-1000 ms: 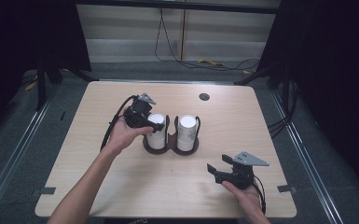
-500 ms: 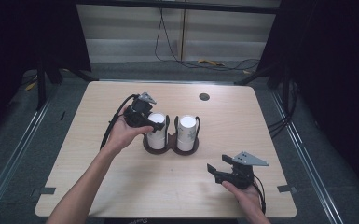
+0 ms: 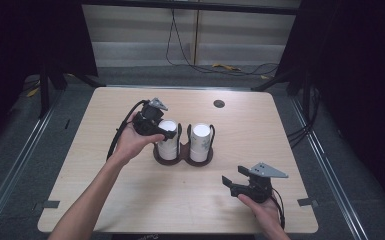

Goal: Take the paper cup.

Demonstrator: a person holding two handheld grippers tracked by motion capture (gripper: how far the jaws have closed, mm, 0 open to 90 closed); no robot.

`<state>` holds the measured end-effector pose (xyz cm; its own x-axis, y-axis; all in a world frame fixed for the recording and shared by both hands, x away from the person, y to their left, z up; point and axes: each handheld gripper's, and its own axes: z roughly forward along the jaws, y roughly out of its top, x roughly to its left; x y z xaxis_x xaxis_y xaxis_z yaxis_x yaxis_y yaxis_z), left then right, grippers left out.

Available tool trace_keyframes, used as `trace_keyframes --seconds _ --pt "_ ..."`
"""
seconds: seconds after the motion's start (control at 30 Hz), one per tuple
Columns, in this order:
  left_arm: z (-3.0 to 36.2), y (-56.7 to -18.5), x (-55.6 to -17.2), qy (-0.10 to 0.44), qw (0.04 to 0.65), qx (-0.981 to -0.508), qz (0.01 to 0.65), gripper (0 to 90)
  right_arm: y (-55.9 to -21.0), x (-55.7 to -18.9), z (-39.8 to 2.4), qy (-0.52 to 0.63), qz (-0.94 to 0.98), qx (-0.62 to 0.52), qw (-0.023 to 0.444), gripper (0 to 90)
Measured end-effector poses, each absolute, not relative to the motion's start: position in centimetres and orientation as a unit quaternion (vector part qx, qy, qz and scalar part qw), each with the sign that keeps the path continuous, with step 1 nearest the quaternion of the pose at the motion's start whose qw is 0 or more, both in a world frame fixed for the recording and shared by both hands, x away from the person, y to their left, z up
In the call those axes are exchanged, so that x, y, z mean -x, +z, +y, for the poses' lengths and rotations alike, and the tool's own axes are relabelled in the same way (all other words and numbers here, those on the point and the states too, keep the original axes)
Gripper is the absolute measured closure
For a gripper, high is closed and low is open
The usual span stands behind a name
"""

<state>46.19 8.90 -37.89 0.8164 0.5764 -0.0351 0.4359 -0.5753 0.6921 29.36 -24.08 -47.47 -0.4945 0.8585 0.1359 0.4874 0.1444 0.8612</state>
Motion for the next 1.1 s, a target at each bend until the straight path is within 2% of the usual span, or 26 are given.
trace_keyframes --seconds 0.23,0.5,0.6,1.1 --pt "8.2 -38.0 -46.3 0.092 0.334 -0.893 0.287 33.8 -47.5 -29.4 -24.1 0.466 0.728 -0.462 0.199 24.9" --pt "7.8 -38.4 -46.7 0.096 0.315 -0.900 0.286 29.0 -47.5 -29.4 -24.1 0.466 0.728 -0.462 0.198 25.0" --pt "7.7 -38.4 -46.6 0.096 0.310 -0.901 0.287 33.0 -47.5 -29.4 -24.1 0.465 0.728 -0.463 0.198 25.0" --pt "7.6 -37.1 -46.0 0.116 0.310 -0.905 0.267 34.3 -47.5 -29.4 -24.1 0.466 0.728 -0.462 0.197 24.9"
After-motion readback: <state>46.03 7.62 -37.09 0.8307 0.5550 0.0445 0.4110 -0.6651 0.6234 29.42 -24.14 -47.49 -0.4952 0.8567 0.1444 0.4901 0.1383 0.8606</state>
